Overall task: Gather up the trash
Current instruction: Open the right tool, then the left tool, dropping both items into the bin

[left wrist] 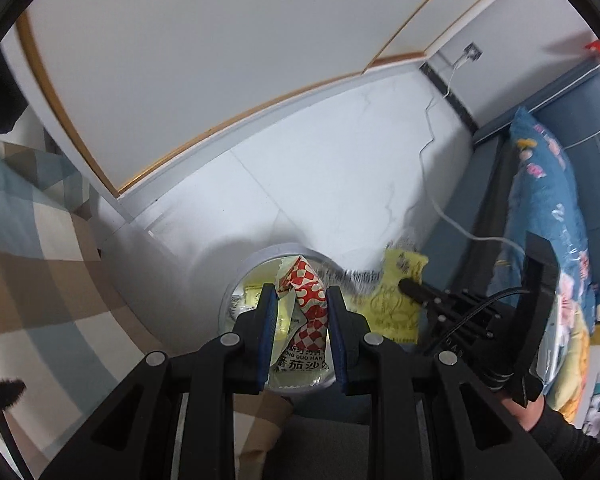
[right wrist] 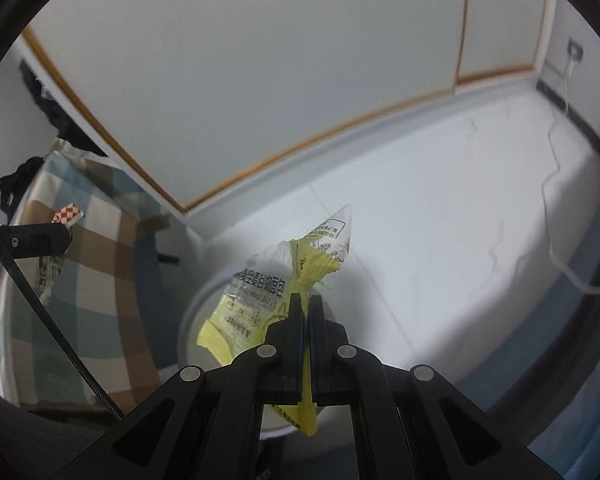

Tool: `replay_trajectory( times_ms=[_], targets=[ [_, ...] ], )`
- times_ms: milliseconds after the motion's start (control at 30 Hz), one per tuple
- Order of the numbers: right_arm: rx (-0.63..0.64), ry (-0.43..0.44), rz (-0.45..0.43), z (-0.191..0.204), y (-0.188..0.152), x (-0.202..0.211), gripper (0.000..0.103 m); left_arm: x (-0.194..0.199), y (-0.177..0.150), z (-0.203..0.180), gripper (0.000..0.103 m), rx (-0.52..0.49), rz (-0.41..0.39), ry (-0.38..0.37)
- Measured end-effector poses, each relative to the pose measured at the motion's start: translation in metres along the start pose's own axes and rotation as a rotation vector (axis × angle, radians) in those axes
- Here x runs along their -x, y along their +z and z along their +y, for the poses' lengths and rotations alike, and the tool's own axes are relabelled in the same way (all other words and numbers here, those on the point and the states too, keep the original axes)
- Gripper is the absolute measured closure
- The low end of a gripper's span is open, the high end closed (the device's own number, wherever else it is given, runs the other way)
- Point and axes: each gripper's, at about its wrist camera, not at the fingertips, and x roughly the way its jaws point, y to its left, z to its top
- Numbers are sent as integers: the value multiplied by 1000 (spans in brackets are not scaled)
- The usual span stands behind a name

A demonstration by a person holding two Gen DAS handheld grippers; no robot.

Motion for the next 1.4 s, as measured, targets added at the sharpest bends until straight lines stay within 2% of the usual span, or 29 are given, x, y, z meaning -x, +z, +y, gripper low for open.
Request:
replay_trajectory(
  times_ms=[167, 367, 500, 567, 600, 667, 733, 800, 867, 1000, 1167, 1333, 1367, 1400],
  targets=[
    [-20, -1, 108, -2, -10, -33, 100, -16, 3, 1, 83, 7, 52, -10],
    [-43, 37, 181, -1, -18, -59, 97, -32, 5, 7, 83, 19, 117, -43],
    [-62, 82, 217, 2, -21, -70, 96, -39, 4, 8, 84, 22, 152, -98],
    [-63, 71, 218, 2, -24, -72, 94, -45, 5, 8, 84, 17, 183, -149],
    [-77, 80, 221, 1, -25, -73, 93, -48, 4, 7, 84, 16, 201, -152],
    [-110, 111, 223, -2, -27, -75, 82, -52, 5, 6, 84, 8, 211, -120],
    [-123, 116, 220, -5, -29, -73, 74, -53, 4, 1, 84, -13, 216, -128],
    [-128, 119, 222, -7, -32, -71, 72, -55, 2, -2, 84, -34, 233, -137],
    [-136, 118, 224, -11, -30, -70, 61, -56, 2, -3, 84, -47, 240, -135],
    [-179, 108, 203, -19, -29, -64, 60, -59, 4, -2, 84, -57, 257, -136],
    [-221, 84, 163, -32, -26, -51, 50, -68, 1, -3, 84, -70, 304, -133],
    [-243, 61, 128, -35, -23, -44, 46, -75, -1, -3, 84, -57, 334, -108],
    [-252, 60, 122, -36, -22, -43, 44, -75, -1, -3, 82, -55, 338, -105],
    [-264, 63, 114, -38, -22, -41, 43, -76, -2, -2, 74, -51, 345, -102]
  ],
)
